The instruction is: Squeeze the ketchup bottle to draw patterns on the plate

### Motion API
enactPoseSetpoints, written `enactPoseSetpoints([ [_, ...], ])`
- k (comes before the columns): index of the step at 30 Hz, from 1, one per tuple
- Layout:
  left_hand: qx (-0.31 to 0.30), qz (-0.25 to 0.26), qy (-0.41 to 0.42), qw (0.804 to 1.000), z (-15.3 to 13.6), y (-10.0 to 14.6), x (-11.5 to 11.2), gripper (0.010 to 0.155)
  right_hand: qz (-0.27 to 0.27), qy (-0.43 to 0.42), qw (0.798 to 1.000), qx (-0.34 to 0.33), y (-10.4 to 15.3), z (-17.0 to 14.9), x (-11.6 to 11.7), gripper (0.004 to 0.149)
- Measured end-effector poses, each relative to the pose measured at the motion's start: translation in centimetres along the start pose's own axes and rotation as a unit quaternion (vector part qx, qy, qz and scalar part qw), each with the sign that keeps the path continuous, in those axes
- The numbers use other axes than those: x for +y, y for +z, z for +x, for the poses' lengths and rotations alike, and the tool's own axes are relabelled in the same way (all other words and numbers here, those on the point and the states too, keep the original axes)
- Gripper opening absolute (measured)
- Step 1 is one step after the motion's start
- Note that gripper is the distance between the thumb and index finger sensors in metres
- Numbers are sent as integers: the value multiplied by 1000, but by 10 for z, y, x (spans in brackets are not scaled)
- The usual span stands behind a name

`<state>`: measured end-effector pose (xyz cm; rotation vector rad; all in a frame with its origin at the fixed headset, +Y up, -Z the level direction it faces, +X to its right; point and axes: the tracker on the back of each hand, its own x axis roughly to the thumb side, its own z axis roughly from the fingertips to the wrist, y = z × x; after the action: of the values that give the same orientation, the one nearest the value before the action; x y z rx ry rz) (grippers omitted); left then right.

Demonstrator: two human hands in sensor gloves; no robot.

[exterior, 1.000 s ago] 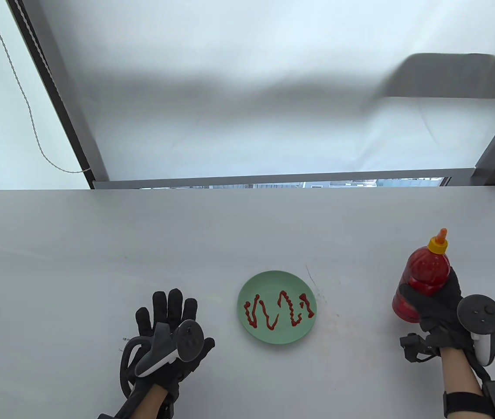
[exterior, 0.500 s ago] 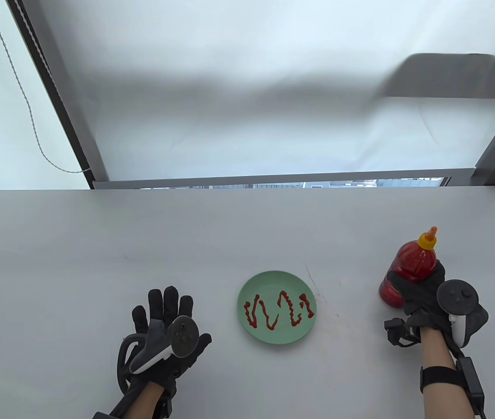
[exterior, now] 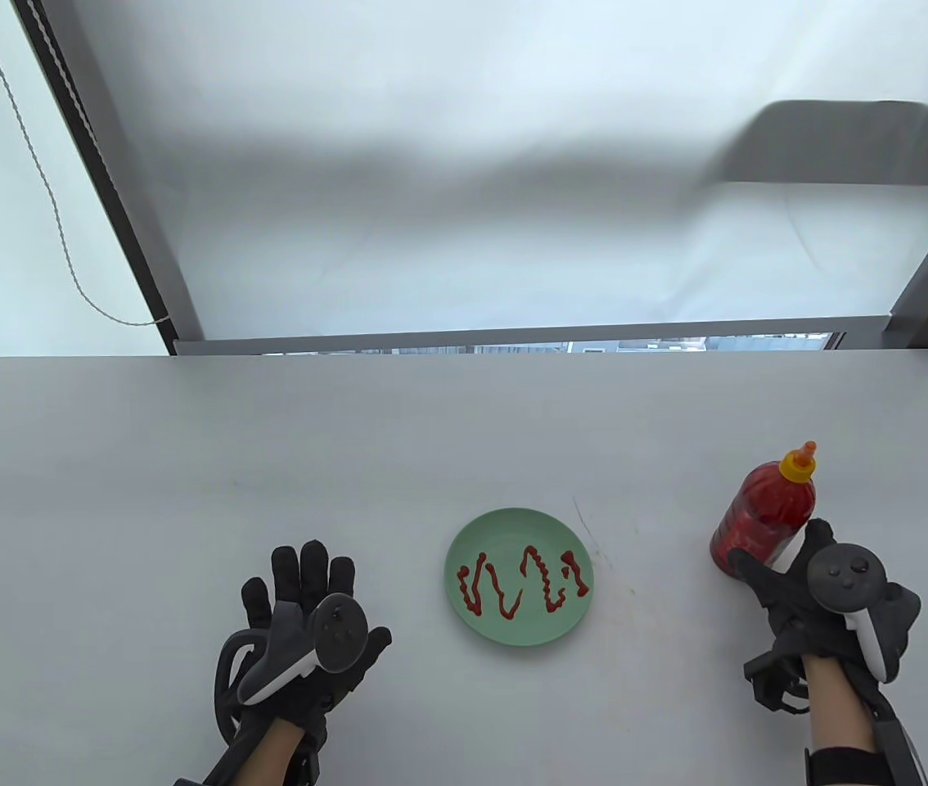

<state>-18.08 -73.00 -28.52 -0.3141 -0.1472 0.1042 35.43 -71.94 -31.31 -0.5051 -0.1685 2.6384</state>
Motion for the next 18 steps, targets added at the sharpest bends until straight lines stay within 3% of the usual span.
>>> enactPoseSetpoints([
  [6,9,4,8,1000,-4,1,0,90,13,38,992,-121,62,26,-29,98],
  [11,11,11,11,1000,-5,2,0,89,-1,71,976,-208,105,45,-34,89],
  [18,11,13,11,1000,-5,3,1,90,-30,155,961,-228,116,47,-15,90],
])
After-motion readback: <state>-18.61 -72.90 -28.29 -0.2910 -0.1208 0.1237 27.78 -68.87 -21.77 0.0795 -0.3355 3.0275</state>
